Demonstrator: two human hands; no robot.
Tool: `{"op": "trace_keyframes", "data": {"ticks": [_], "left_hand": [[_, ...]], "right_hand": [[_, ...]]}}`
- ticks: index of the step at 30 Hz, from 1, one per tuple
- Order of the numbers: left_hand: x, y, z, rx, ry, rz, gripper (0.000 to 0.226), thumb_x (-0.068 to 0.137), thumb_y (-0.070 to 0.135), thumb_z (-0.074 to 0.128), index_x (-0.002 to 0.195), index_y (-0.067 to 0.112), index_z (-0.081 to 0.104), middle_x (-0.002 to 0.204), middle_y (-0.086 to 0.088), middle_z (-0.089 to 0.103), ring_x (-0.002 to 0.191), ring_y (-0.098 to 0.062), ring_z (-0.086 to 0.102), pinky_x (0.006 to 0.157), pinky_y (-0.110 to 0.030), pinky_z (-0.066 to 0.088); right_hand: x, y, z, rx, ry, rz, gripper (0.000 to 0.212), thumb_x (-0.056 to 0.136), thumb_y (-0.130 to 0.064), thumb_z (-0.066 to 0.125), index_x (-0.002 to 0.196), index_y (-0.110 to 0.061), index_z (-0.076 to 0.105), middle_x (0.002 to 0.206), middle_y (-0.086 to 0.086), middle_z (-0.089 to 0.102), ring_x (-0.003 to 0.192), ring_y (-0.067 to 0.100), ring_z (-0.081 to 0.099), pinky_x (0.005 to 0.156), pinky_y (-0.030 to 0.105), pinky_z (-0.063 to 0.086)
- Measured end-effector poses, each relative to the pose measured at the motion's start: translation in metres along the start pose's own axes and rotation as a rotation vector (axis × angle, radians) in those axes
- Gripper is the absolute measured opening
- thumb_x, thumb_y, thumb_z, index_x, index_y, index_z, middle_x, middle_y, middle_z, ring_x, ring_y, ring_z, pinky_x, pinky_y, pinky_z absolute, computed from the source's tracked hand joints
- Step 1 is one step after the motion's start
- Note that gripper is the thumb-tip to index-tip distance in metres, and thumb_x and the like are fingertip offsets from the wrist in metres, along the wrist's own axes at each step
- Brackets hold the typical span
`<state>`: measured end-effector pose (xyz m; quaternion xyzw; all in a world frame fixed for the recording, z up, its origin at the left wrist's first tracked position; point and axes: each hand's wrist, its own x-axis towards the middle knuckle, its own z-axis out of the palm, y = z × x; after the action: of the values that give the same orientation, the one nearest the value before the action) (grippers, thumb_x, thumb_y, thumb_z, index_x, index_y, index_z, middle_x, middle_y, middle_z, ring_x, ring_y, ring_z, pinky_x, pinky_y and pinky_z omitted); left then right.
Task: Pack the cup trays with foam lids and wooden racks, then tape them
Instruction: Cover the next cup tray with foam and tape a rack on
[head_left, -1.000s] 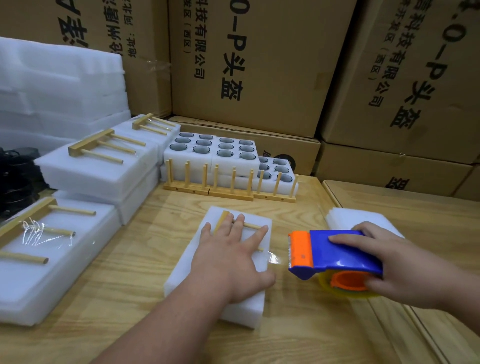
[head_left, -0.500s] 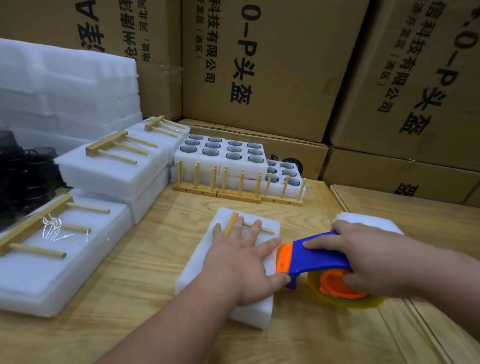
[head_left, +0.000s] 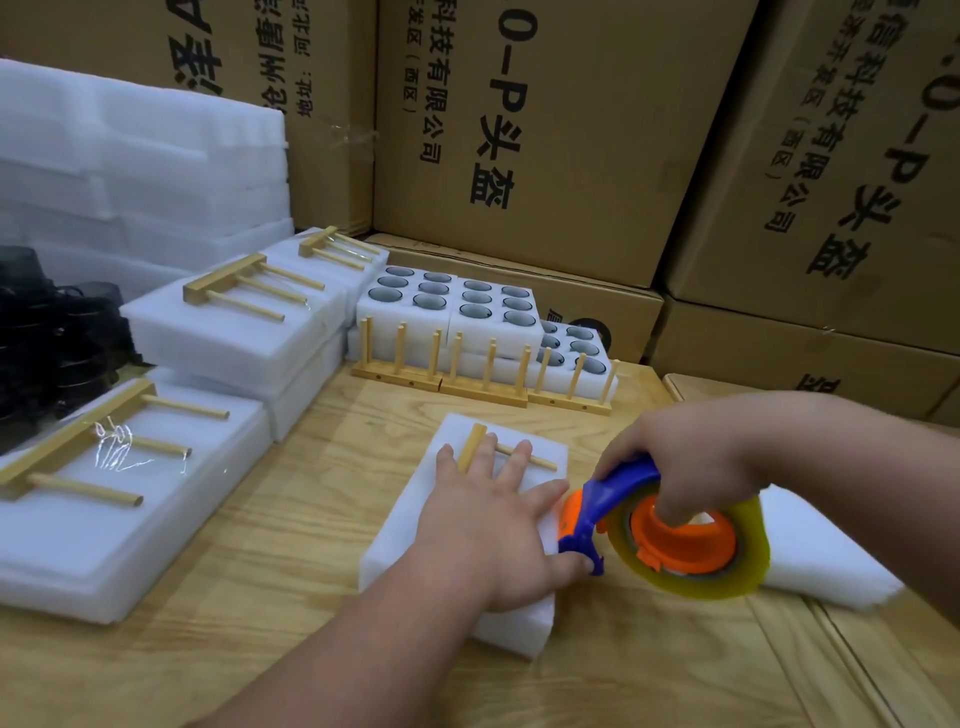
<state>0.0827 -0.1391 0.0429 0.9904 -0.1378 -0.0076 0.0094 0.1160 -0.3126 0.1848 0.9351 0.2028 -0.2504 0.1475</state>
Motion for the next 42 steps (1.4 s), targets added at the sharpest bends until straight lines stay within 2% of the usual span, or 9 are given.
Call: {"op": "trace_keyframes", "data": {"ticks": [3, 9, 13, 17, 20, 24, 27, 33, 42], "left_hand": [[-0.001, 0.0, -0.001, -0.005, 0.005, -0.001, 0.094, 0.072, 0.097, 0.014, 0.155, 0.054, 0.004, 0.171, 0.003, -0.01, 0.155, -0.032, -0.017, 0.115, -0.068, -0.009], [-0.004, 0.001, -0.003, -0.02, -0.001, -0.001, 0.09, 0.076, 0.093, 0.018, 0.156, 0.053, 0.006, 0.171, 0.004, -0.012, 0.155, -0.032, -0.019, 0.115, -0.068, -0.011], [-0.003, 0.0, -0.003, -0.01, 0.006, 0.003, 0.09, 0.077, 0.093, 0.018, 0.156, 0.052, 0.006, 0.171, 0.003, -0.012, 0.154, -0.033, -0.019, 0.115, -0.069, -0.01], [-0.003, 0.0, -0.002, -0.016, 0.006, 0.008, 0.089, 0.077, 0.093, 0.019, 0.156, 0.052, 0.007, 0.171, 0.003, -0.012, 0.155, -0.033, -0.019, 0.115, -0.069, -0.008], [-0.003, 0.0, 0.0, -0.01, 0.018, 0.007, 0.087, 0.079, 0.092, 0.02, 0.156, 0.053, 0.005, 0.171, 0.003, -0.012, 0.155, -0.033, -0.02, 0.115, -0.068, -0.008], [-0.002, 0.0, 0.002, -0.014, 0.029, 0.001, 0.086, 0.08, 0.09, 0.021, 0.156, 0.053, 0.006, 0.171, 0.004, -0.012, 0.155, -0.032, -0.019, 0.115, -0.068, -0.009], [-0.001, 0.0, 0.002, -0.018, 0.036, -0.002, 0.086, 0.079, 0.09, 0.02, 0.155, 0.053, 0.007, 0.171, 0.004, -0.012, 0.155, -0.031, -0.019, 0.115, -0.068, -0.01], [-0.002, -0.001, 0.003, -0.02, 0.027, -0.005, 0.087, 0.078, 0.09, 0.02, 0.156, 0.053, 0.006, 0.171, 0.006, -0.012, 0.155, -0.03, -0.02, 0.115, -0.067, -0.01], [-0.003, 0.0, 0.0, -0.019, 0.028, -0.008, 0.086, 0.079, 0.089, 0.023, 0.156, 0.053, 0.009, 0.171, 0.006, -0.012, 0.155, -0.029, -0.02, 0.116, -0.065, -0.011]], "right_hand": [[0.007, -0.001, -0.012, -0.018, -0.051, -0.022, 0.062, 0.079, -0.024, 0.07, 0.133, -0.05, 0.056, 0.117, -0.016, 0.059, 0.097, 0.013, 0.059, 0.084, 0.03, 0.057], [0.022, 0.002, -0.012, -0.027, -0.213, 0.043, 0.059, 0.077, -0.024, 0.071, 0.128, -0.053, 0.061, 0.108, -0.017, 0.06, 0.087, 0.008, 0.058, 0.064, 0.021, 0.048], [0.027, 0.01, 0.004, 0.035, -0.169, 0.012, 0.066, 0.073, -0.025, 0.069, 0.13, -0.057, 0.057, 0.118, -0.014, 0.06, 0.098, 0.014, 0.062, 0.085, 0.031, 0.058], [0.021, 0.028, -0.001, 0.061, -0.115, 0.021, 0.069, 0.074, -0.026, 0.07, 0.133, -0.058, 0.051, 0.115, -0.022, 0.055, 0.099, 0.011, 0.06, 0.079, 0.023, 0.054], [0.015, 0.042, -0.004, 0.055, -0.008, 0.062, 0.067, 0.077, -0.037, 0.074, 0.134, -0.056, 0.047, 0.111, -0.023, 0.054, 0.096, 0.009, 0.06, 0.076, 0.021, 0.053], [0.018, 0.054, 0.012, 0.236, 0.261, 0.127, 0.058, 0.081, -0.074, 0.062, 0.13, -0.05, 0.045, 0.116, -0.014, 0.056, 0.1, 0.01, 0.058, 0.085, 0.03, 0.049], [0.032, 0.048, 0.037, 0.371, 0.422, 0.252, 0.056, 0.092, -0.064, 0.055, 0.142, -0.045, 0.039, 0.118, -0.001, 0.047, 0.102, 0.021, 0.054, 0.086, 0.035, 0.044], [0.065, 0.025, 0.094, 0.303, 0.785, 0.29, 0.077, 0.083, -0.058, 0.072, 0.146, -0.041, 0.033, 0.111, -0.003, 0.044, 0.116, 0.025, 0.049, 0.098, 0.04, 0.037], [0.099, 0.003, 0.137, 0.356, 0.905, 0.454, 0.055, 0.091, -0.037, 0.065, 0.143, -0.033, 0.047, 0.126, 0.002, 0.046, 0.122, 0.025, 0.04, 0.107, 0.044, 0.031]]}}
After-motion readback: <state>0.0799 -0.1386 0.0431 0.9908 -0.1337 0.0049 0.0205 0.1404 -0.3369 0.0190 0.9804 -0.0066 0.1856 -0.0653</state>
